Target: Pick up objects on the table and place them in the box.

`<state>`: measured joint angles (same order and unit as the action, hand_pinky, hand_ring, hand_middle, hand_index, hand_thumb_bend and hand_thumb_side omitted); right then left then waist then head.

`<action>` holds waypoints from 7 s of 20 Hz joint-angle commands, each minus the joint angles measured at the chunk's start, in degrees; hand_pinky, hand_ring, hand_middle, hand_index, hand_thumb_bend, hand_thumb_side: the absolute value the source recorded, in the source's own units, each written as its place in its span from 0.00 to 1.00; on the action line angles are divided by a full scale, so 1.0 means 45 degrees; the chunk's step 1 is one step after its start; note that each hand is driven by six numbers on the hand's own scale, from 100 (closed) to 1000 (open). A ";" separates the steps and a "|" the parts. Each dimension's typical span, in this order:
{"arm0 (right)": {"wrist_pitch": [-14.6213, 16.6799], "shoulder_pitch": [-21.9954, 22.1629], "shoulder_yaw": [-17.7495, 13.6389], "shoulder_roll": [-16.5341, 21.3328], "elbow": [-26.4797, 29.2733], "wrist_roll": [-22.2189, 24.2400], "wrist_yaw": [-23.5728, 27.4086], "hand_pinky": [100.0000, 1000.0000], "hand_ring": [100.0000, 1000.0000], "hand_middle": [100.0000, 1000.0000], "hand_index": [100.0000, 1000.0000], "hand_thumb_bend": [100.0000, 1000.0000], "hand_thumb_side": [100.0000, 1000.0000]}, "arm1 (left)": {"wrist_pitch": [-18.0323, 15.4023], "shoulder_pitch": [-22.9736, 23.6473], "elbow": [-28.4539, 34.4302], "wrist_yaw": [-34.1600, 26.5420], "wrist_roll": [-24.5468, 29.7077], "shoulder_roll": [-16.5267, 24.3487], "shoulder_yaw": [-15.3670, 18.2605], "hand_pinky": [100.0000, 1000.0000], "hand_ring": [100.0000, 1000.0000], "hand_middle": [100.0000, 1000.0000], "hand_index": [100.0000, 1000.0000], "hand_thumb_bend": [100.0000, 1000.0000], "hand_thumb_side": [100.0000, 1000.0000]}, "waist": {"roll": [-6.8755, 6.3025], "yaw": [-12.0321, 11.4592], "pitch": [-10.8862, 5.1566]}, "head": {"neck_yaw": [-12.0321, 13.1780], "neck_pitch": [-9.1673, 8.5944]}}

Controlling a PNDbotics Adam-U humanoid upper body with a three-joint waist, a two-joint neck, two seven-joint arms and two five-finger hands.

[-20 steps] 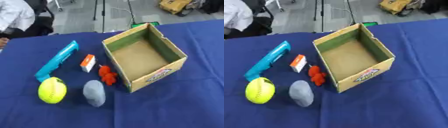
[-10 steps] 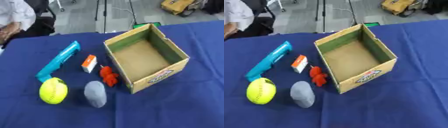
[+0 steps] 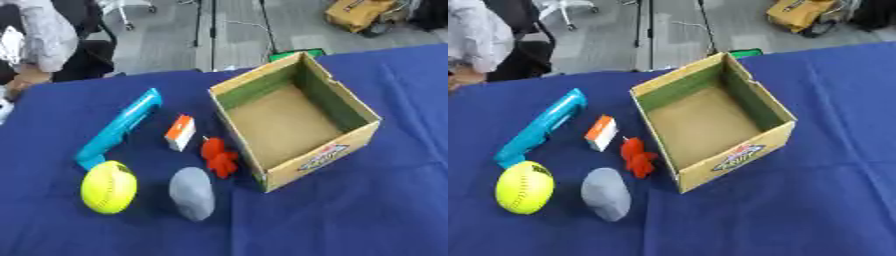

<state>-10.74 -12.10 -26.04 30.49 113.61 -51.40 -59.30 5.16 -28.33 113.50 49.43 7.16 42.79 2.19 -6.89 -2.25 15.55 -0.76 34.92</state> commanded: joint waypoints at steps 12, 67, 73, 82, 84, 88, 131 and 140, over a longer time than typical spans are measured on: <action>-0.0503 -0.0066 0.0066 0.0312 0.0219 -0.0125 -0.0102 0.88 0.81 0.65 0.69 0.00 0.55 | -0.2901 -0.1003 -0.0826 0.0136 0.4846 0.2566 -0.1385 1.00 1.00 1.00 1.00 0.39 0.72 | -0.0145 0.0075 -0.0313 | 0.0158 -0.0477; -0.0683 -0.0117 0.0131 0.0178 0.0219 -0.0125 0.0111 0.88 0.80 0.58 0.62 0.00 0.52 | 0.0985 0.0252 -0.0149 -0.7575 0.6732 0.3238 -0.3189 0.77 0.90 1.00 1.00 0.33 0.84 | -0.0325 0.0083 -0.0239 | 0.0265 -0.0830; -0.0664 -0.0135 0.0131 0.0129 0.0219 -0.0125 0.0152 0.88 0.80 0.58 0.61 0.00 0.51 | 0.0712 0.0230 -0.0259 -0.6608 0.7911 0.3145 -0.3458 0.68 0.90 1.00 1.00 0.37 0.85 | -0.0308 0.0122 -0.0192 | 0.0288 -0.0844; -0.0637 -0.0161 0.0124 0.0076 0.0219 -0.0125 0.0199 0.88 0.80 0.57 0.60 0.00 0.51 | 0.0309 0.0193 -0.0533 -0.6207 0.8903 0.3037 -0.3698 0.64 0.90 1.00 1.00 0.40 0.86 | -0.0304 0.0166 -0.0166 | 0.0362 -0.0801; -0.0632 -0.0167 0.0124 0.0063 0.0219 -0.0125 0.0211 0.88 0.80 0.57 0.60 0.00 0.51 | 0.0246 0.0163 -0.0569 -0.6109 0.8935 0.3015 -0.3731 0.77 0.93 1.00 1.00 0.44 0.86 | -0.0304 0.0176 -0.0160 | 0.0373 -0.0807; -0.0595 -0.0185 0.0128 0.0029 0.0219 -0.0125 0.0243 0.88 0.80 0.57 0.60 0.00 0.51 | -0.0062 0.0082 -0.0617 -0.5292 0.9004 0.2906 -0.3851 0.94 0.97 1.00 1.00 0.46 0.87 | -0.0299 0.0212 -0.0136 | 0.0414 -0.0833; -0.0382 -0.0370 0.0144 -0.0123 0.0219 -0.0125 0.0406 0.88 0.80 0.55 0.56 0.00 0.49 | -0.1127 -0.0454 -0.2734 -0.4296 0.9636 0.2056 -0.4949 0.85 0.92 1.00 1.00 0.47 0.94 | -0.0316 0.0499 0.0158 | 0.0788 -0.1108; -0.0340 -0.0383 0.0146 -0.0177 0.0219 -0.0125 0.0432 0.88 0.79 0.54 0.55 0.00 0.49 | -0.1418 -0.0555 -0.3013 -0.4294 0.9557 0.1929 -0.5084 0.82 0.91 1.00 1.00 0.51 0.94 | -0.0298 0.0565 0.0232 | 0.0856 -0.1168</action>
<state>-11.56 -13.17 -25.29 28.91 113.61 -51.11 -57.79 -0.97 -29.84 99.90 29.86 50.41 50.37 -21.04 -8.67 0.32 17.37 2.95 30.17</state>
